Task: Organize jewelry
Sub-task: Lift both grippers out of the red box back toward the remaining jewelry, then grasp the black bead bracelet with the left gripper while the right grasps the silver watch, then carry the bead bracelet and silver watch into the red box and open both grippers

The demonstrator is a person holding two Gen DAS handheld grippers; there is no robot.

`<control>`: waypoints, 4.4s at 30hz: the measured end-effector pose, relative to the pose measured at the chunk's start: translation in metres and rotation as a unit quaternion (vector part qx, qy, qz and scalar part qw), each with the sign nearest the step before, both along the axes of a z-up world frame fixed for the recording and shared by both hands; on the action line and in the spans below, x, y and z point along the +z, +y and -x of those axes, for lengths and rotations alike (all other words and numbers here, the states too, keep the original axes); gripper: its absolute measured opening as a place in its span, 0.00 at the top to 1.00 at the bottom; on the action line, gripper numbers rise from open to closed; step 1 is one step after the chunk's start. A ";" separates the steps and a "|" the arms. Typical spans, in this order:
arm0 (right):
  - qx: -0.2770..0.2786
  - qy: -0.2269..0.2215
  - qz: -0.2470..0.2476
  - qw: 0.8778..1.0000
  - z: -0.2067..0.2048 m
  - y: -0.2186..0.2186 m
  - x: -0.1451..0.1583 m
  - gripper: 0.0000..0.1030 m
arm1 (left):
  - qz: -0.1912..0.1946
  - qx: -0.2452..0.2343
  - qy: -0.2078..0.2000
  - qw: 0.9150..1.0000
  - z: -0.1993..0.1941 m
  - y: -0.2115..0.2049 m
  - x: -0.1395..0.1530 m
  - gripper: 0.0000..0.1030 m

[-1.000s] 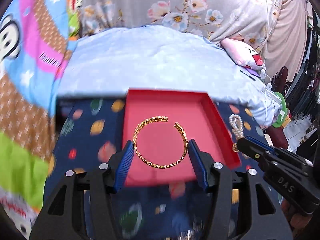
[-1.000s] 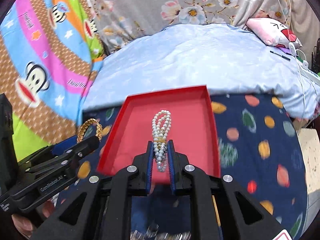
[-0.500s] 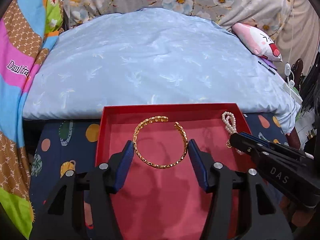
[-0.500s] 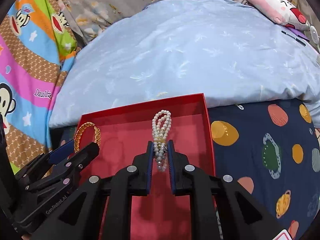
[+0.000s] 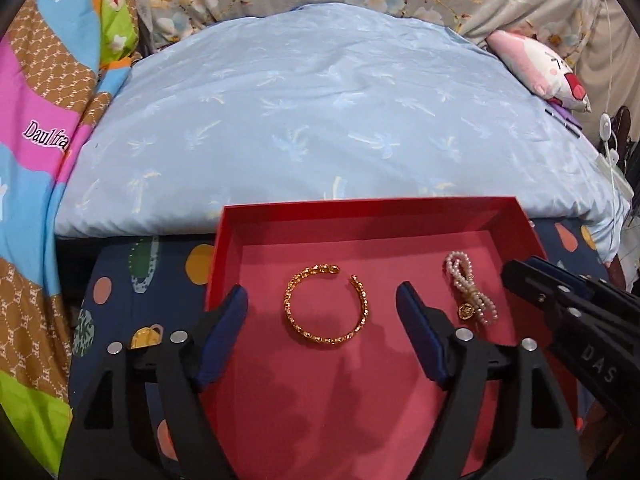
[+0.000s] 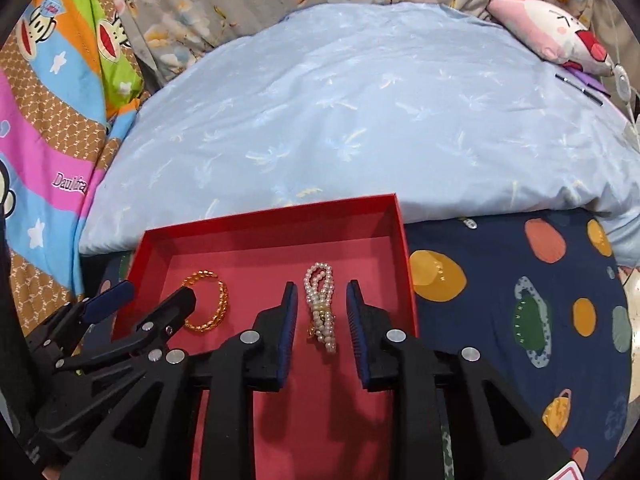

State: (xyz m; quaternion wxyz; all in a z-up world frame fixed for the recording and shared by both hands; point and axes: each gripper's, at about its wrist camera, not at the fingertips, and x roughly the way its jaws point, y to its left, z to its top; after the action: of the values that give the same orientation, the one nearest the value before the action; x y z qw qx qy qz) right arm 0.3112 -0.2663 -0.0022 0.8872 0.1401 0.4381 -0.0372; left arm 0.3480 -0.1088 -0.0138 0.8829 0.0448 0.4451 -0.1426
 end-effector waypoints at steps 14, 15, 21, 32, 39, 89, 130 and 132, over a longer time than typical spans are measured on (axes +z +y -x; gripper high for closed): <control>-0.029 -0.072 0.040 0.996 0.167 0.006 0.088 0.57 | 0.025 0.002 -0.050 0.998 0.129 0.071 0.081 0.24; -0.033 -0.071 0.045 0.996 0.183 0.007 0.088 0.56 | 0.021 0.003 -0.049 0.999 0.140 0.076 0.082 0.24; -0.049 -0.050 0.049 0.996 0.259 0.012 0.070 0.56 | -0.004 0.004 -0.028 1.000 0.208 0.100 0.064 0.24; -0.049 0.019 0.006 0.999 0.334 0.032 0.008 0.56 | -0.012 -0.011 0.044 0.999 0.279 0.107 -0.008 0.27; -0.047 0.033 -0.004 0.998 0.341 0.040 -0.004 0.56 | -0.013 -0.011 0.057 0.998 0.284 0.111 -0.033 0.43; -0.017 0.065 -0.042 0.997 0.248 0.071 -0.055 0.59 | 0.078 -0.083 0.040 0.993 0.294 0.101 0.023 0.93; 0.008 -0.053 -0.030 0.998 0.268 0.063 0.053 0.83 | 0.088 -0.093 -0.015 0.992 0.263 0.079 0.093 0.93; 0.009 -0.060 -0.027 0.998 0.262 0.061 0.058 0.83 | 0.089 -0.090 -0.022 0.992 0.256 0.077 0.099 0.93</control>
State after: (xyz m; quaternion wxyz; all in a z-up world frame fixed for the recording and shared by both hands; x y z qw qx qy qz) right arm 0.0491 -0.2051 0.0554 0.9079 0.1622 0.3865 -0.0085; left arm 0.0920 -0.0314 0.0849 0.8766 0.0092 0.4050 -0.2599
